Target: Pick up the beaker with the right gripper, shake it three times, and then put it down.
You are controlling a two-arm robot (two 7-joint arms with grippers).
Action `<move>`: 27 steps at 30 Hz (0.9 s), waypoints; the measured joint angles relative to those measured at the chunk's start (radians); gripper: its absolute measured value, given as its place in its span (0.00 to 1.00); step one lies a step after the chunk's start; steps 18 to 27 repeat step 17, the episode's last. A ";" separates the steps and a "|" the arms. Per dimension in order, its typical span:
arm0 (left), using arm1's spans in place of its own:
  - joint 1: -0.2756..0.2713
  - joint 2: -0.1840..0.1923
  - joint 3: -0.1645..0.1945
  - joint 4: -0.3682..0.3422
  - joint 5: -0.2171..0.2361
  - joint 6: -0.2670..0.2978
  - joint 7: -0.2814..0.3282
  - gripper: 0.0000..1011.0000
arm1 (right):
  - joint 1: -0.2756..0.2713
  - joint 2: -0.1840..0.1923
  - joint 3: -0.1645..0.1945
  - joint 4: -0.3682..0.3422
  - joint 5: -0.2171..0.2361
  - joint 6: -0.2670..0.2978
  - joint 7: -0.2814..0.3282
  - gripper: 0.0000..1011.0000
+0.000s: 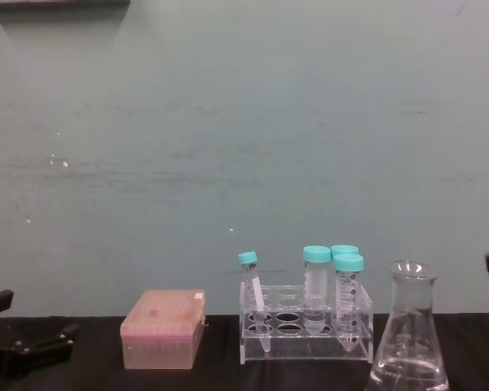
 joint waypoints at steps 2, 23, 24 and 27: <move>0.000 0.000 0.000 0.000 0.000 0.000 0.000 0.99 | -0.006 -0.008 0.011 0.003 0.008 0.033 -0.002 0.99; 0.000 0.000 0.000 0.000 0.000 0.000 0.000 0.99 | -0.009 -0.010 0.016 0.004 0.019 0.047 0.006 0.99; 0.000 0.000 0.000 0.000 0.000 0.000 0.000 0.99 | -0.009 -0.010 0.016 0.004 0.019 0.047 0.006 0.99; 0.000 0.000 0.000 0.000 0.000 0.000 0.000 0.99 | -0.009 -0.010 0.016 0.004 0.019 0.047 0.006 0.99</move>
